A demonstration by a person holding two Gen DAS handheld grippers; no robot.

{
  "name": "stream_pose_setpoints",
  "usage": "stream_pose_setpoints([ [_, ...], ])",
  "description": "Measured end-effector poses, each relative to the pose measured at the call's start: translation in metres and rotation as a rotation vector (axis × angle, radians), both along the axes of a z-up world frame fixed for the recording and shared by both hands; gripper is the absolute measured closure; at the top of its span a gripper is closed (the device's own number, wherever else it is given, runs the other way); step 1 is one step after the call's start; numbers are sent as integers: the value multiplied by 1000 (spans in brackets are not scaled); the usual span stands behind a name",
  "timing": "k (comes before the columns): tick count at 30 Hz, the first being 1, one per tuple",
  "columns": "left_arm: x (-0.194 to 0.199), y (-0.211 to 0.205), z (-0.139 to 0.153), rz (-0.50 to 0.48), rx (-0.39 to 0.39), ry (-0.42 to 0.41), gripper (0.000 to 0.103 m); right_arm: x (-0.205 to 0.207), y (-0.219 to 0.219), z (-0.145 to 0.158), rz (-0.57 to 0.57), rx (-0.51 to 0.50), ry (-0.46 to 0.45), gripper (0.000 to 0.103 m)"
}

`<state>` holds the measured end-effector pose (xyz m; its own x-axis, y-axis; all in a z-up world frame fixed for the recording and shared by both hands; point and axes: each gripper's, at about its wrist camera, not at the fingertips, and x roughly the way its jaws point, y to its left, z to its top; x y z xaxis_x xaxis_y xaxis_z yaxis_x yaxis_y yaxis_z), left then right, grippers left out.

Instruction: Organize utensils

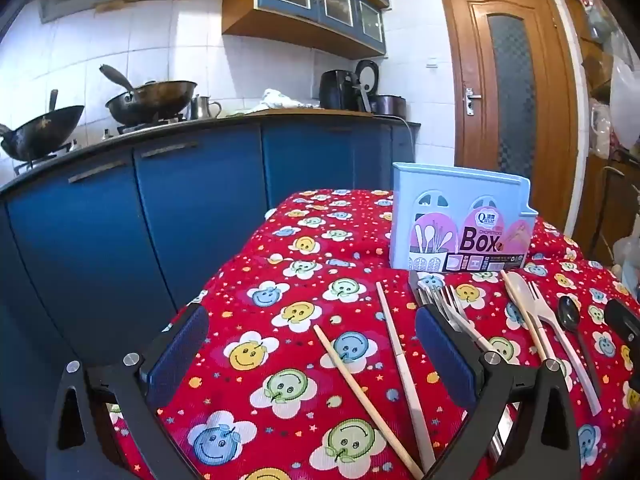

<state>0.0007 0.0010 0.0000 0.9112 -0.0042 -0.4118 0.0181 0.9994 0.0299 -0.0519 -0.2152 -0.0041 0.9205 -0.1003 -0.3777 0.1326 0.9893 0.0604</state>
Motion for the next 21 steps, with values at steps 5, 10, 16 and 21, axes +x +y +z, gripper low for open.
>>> stream_pose_setpoints([
  [5,-1,3,1,2,2,-13,0,0,0,0,1,-4,-2,0],
  [10,-3,-2,4,9,5,-13,0,0,0,0,1,-4,-3,0],
  [16,-2,-1,2,9,2,-13,0,-1,0,1,0,-3,-5,0],
  [21,-2,0,2,9,0,-13,0,-1,0,1,1,-2,-6,0],
])
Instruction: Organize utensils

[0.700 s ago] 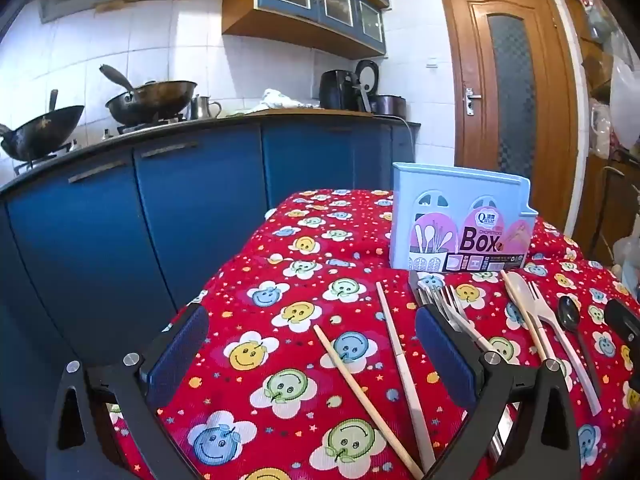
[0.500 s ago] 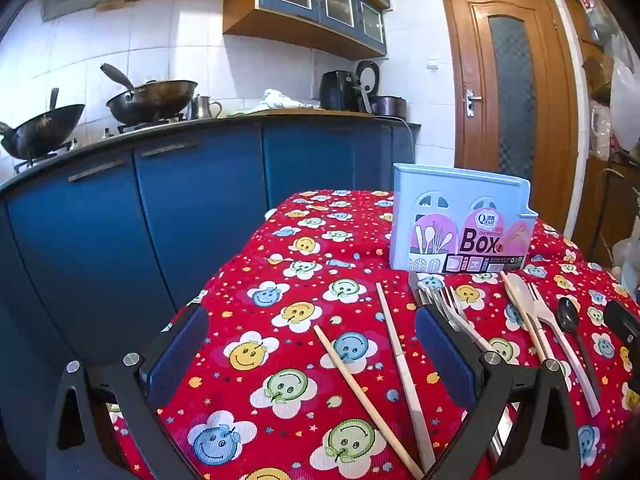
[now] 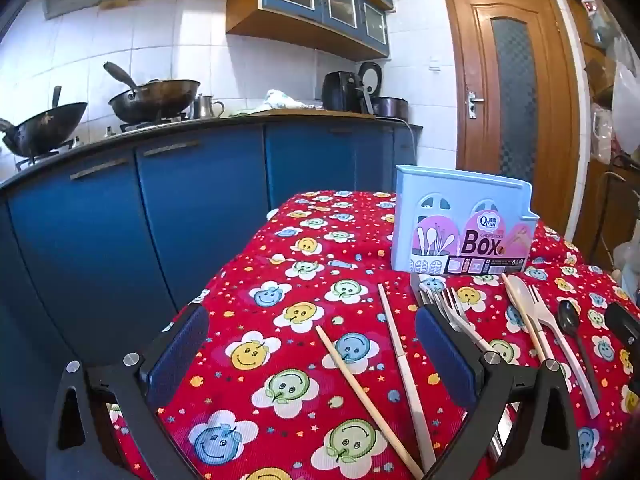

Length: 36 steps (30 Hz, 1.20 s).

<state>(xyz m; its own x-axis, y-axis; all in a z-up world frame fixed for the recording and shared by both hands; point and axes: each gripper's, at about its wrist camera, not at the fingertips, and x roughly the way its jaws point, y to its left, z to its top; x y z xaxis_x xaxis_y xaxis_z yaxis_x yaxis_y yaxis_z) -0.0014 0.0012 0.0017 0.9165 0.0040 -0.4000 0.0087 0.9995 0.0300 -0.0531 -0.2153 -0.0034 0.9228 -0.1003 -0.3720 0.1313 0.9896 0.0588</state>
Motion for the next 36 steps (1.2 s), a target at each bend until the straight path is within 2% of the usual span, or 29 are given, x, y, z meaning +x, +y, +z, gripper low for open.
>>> stream_pose_setpoints([
  [36,-1,3,1,2,-2,-5,0,0,0,0,-1,2,-5,0],
])
